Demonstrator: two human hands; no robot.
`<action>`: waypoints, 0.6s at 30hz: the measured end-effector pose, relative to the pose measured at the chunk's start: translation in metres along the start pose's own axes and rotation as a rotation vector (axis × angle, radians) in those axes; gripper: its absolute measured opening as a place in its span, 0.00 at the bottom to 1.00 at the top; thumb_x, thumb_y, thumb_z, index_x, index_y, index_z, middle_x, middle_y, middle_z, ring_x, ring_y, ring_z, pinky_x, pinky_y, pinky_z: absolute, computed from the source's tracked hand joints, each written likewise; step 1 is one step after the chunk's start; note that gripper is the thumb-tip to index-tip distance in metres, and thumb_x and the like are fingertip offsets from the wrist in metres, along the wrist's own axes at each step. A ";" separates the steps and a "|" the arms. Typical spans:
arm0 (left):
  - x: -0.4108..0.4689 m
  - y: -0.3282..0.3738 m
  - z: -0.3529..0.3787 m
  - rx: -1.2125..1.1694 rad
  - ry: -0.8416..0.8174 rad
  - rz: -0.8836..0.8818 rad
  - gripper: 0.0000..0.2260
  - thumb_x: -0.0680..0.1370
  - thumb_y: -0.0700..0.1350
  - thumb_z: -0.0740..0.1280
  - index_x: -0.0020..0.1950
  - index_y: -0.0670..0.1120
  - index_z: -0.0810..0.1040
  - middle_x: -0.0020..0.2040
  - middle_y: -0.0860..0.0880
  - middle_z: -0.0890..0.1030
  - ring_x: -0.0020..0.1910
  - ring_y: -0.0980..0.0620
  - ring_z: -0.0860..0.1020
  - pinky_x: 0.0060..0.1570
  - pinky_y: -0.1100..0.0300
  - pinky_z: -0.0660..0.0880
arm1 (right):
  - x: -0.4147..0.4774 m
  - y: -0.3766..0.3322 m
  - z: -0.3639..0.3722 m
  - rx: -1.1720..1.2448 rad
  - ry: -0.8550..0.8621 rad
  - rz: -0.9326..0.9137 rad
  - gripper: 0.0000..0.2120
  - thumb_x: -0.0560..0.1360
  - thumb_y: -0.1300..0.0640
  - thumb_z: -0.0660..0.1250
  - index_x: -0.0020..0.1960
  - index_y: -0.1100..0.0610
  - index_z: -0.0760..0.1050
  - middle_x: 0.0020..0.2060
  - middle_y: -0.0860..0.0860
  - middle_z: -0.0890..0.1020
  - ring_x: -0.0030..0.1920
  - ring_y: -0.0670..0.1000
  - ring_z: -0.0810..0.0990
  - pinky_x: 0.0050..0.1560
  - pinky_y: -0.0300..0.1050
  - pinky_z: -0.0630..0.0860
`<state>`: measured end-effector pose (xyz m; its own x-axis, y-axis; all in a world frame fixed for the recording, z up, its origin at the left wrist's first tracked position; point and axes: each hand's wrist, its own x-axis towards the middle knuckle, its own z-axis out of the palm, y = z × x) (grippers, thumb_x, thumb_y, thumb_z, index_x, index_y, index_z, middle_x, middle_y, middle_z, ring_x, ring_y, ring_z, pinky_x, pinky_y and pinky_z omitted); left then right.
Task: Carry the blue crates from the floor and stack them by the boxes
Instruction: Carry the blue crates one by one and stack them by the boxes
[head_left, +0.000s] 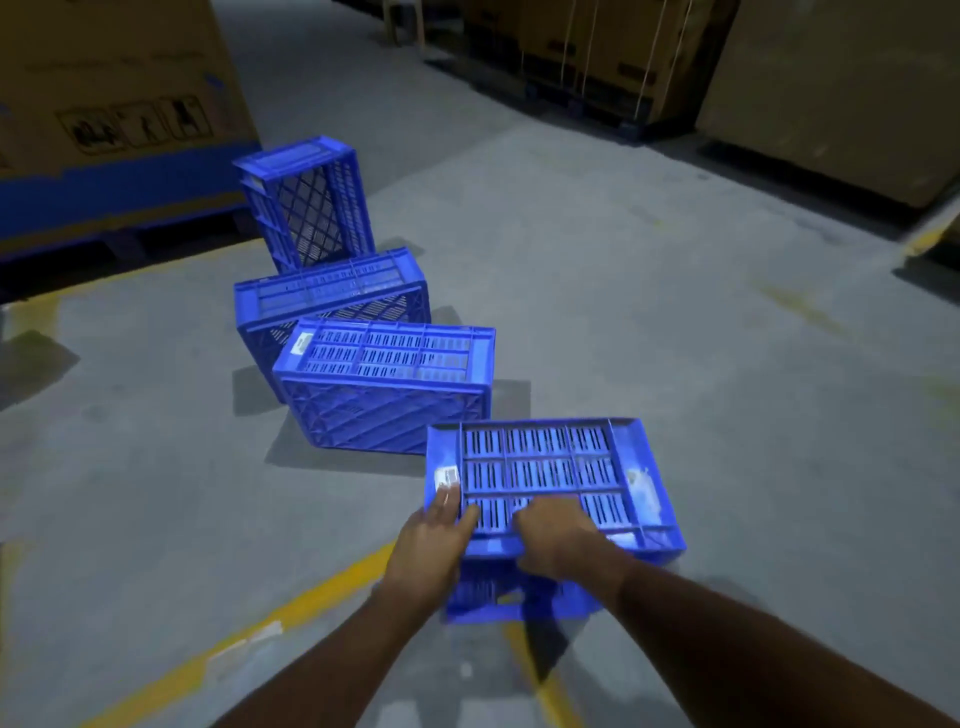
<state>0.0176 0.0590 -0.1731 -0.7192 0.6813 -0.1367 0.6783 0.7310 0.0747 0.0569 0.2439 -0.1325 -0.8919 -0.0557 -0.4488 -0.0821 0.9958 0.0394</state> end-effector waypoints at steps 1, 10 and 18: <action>-0.002 0.008 -0.008 -0.008 -0.022 0.003 0.41 0.49 0.43 0.77 0.60 0.46 0.68 0.61 0.38 0.79 0.58 0.40 0.80 0.42 0.55 0.80 | -0.009 0.003 0.003 0.029 0.002 0.013 0.17 0.72 0.48 0.67 0.58 0.55 0.77 0.56 0.58 0.80 0.58 0.61 0.79 0.58 0.53 0.75; -0.032 0.036 -0.124 -0.098 0.217 -0.045 0.27 0.68 0.40 0.66 0.67 0.46 0.70 0.66 0.39 0.71 0.63 0.37 0.71 0.58 0.46 0.72 | -0.088 0.013 -0.063 0.304 0.111 0.276 0.18 0.75 0.44 0.63 0.58 0.54 0.77 0.56 0.57 0.81 0.58 0.60 0.79 0.59 0.52 0.74; -0.117 0.075 -0.266 -0.681 0.372 -0.207 0.14 0.78 0.52 0.61 0.58 0.45 0.68 0.52 0.45 0.74 0.49 0.44 0.75 0.48 0.49 0.75 | -0.190 -0.035 -0.208 0.814 0.196 0.413 0.14 0.69 0.47 0.72 0.36 0.57 0.74 0.37 0.56 0.80 0.40 0.55 0.80 0.39 0.45 0.74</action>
<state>0.1125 0.0450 0.1108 -0.9046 0.4103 0.1153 0.3711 0.6254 0.6864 0.1366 0.2050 0.1372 -0.8461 0.3766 -0.3773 0.5291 0.6793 -0.5085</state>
